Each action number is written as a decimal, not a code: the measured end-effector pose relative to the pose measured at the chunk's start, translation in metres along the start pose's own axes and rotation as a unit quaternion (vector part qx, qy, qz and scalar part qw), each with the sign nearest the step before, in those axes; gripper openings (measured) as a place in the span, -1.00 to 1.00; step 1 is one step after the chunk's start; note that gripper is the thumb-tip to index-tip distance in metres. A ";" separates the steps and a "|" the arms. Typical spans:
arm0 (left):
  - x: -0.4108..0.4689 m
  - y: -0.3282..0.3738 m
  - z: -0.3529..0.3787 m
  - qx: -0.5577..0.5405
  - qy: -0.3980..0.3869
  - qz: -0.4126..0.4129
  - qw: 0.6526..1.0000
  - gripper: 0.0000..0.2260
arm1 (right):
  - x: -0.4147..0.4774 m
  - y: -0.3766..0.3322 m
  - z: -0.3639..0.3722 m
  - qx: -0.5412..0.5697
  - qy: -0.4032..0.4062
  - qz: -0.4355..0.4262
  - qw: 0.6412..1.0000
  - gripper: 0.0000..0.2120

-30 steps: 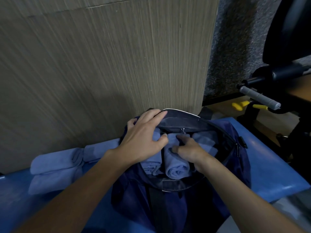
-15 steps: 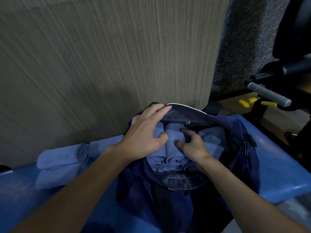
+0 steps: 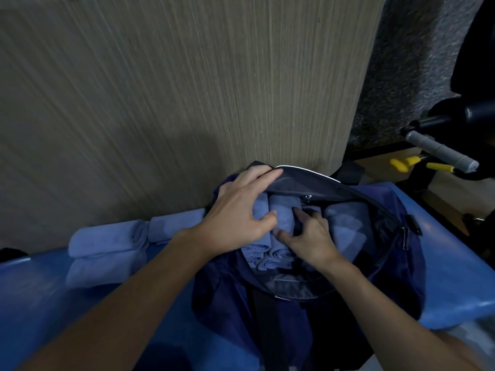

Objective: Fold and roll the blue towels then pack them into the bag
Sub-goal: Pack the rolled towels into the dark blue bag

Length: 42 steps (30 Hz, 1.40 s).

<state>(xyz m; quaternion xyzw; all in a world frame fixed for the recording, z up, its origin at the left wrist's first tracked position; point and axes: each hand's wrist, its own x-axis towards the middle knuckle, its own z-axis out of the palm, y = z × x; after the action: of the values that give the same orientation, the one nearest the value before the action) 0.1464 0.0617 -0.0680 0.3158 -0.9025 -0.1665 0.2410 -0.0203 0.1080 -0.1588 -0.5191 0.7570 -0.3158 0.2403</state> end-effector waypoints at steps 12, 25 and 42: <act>-0.063 -0.027 -0.012 -0.066 0.024 -0.062 0.996 -0.53 | -0.051 -0.047 0.015 0.097 0.084 -0.214 0.968 -0.93; -0.145 -0.188 -0.101 0.180 -0.082 -0.324 0.925 -0.59 | -0.085 -0.153 0.077 0.205 -0.101 -0.241 0.943 -0.89; -0.161 -0.230 -0.133 0.306 -0.103 -0.281 0.904 -0.63 | -0.071 -0.182 0.132 0.237 -0.161 -0.159 0.945 -0.89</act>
<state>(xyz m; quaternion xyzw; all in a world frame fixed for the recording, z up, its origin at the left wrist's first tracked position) 0.4413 -0.0250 -0.1152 0.5957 -0.8026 0.0252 -0.0190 0.2114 0.0963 -0.1143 -0.6045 0.5192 -0.4323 0.4220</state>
